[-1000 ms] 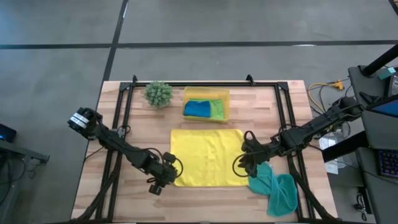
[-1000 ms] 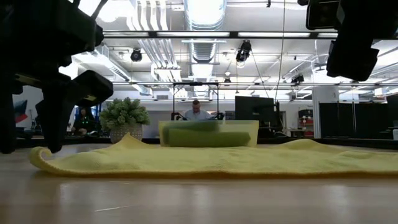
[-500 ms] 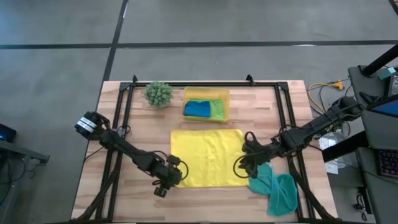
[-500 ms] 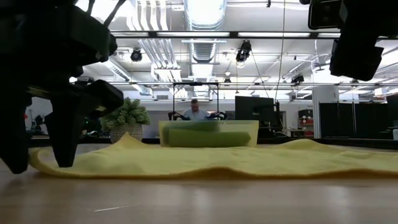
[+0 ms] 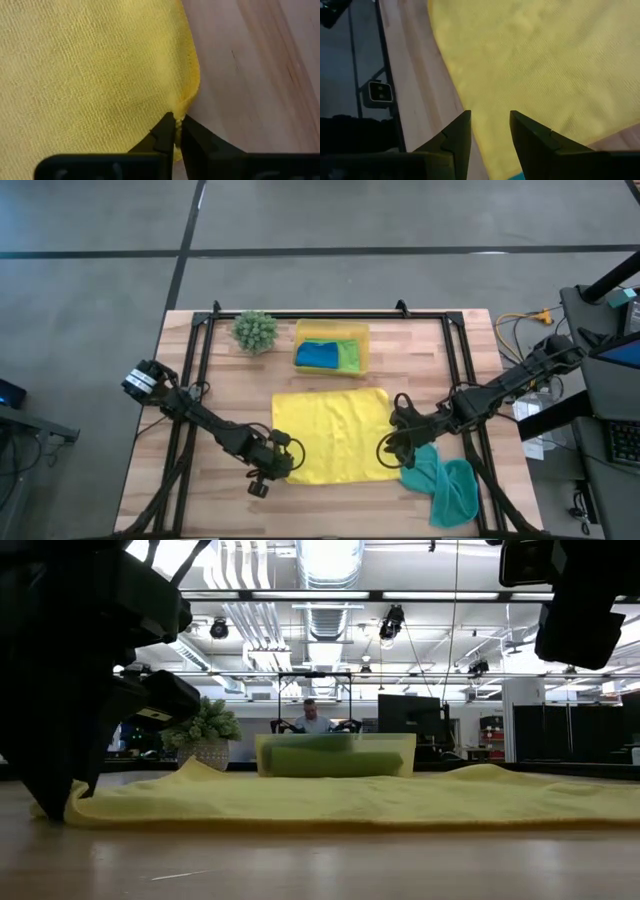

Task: Fold microfiber towels
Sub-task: Fold the yellow towel

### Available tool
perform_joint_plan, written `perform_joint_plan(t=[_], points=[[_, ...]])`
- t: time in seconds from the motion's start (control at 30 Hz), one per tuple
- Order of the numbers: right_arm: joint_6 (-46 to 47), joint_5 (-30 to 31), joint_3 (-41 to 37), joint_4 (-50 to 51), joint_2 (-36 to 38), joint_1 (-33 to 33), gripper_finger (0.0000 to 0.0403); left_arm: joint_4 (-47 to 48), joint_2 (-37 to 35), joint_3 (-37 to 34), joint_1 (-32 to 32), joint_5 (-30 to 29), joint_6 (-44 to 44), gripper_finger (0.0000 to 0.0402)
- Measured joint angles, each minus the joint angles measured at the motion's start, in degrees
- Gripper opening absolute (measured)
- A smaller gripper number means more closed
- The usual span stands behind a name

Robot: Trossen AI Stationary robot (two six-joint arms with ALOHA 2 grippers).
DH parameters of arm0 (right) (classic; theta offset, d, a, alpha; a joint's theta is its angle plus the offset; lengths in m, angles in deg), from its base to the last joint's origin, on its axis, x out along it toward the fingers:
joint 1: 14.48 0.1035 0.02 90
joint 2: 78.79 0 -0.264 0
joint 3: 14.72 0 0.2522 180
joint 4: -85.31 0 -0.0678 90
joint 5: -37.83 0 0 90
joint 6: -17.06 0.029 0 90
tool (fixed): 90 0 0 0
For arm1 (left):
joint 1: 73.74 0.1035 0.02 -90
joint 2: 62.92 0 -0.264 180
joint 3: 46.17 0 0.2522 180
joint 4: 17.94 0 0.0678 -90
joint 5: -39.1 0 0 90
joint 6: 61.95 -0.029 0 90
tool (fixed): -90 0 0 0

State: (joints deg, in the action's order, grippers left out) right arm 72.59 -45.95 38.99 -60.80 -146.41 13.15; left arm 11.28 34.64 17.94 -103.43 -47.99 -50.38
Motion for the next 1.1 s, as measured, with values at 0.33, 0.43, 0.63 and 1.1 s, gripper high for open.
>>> perform_joint_plan(t=[0.33,0.43,0.63,1.1], points=[[-16.94,-0.63,0.02,-12.80,-4.27,6.56,0.0130,0.44,-0.11,0.00,-0.02,0.19,-0.44,0.0002],[-21.33,-0.66,0.07,-13.03,-7.02,8.71,0.0130,0.47,-0.13,0.00,-0.02,0.45,-0.44,0.0002],[-29.10,-1.68,3.58,-5.19,-13.82,11.35,0.0130,0.57,-0.15,0.00,-0.02,0.96,-0.11,0.0001],[-32.65,-1.66,11.88,5.31,-30.14,11.45,0.0130,0.68,-0.15,0.20,-0.02,1.11,0.07,0.0001]])
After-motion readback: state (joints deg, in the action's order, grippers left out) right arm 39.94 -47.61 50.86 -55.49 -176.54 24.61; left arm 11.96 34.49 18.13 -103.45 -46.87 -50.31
